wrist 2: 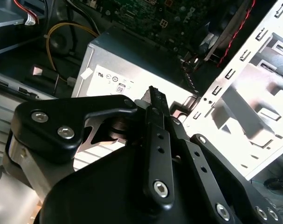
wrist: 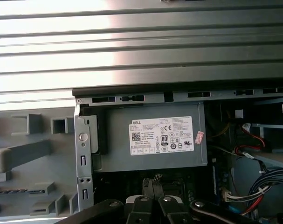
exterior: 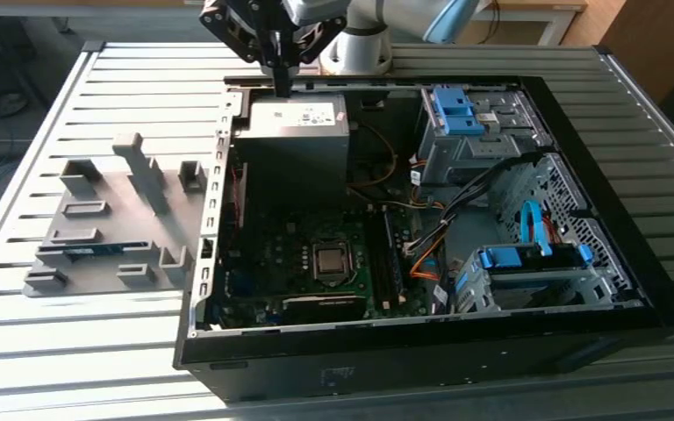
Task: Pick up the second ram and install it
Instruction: 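Reach for the second ram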
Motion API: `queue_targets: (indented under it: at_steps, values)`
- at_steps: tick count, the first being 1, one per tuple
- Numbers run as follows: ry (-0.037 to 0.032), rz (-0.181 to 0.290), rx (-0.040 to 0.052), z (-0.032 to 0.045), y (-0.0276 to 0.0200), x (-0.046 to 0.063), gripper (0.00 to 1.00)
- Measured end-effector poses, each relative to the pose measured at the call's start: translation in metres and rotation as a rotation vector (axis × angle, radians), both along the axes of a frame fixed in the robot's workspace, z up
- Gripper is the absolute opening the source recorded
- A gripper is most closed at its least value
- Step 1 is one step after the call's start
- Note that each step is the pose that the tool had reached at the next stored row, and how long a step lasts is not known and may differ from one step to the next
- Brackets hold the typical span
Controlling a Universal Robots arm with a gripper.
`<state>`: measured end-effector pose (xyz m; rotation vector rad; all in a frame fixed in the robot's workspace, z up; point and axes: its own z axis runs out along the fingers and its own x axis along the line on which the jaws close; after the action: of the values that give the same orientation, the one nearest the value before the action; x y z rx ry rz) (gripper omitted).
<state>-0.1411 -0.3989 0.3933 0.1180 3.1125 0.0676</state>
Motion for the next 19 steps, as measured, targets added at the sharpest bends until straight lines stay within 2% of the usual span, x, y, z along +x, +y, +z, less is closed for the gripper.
queue_targets:
  at_steps: [19]
  values:
    - [0.0, 0.0, 0.0001, 0.0, 0.0, -0.015, 0.11]
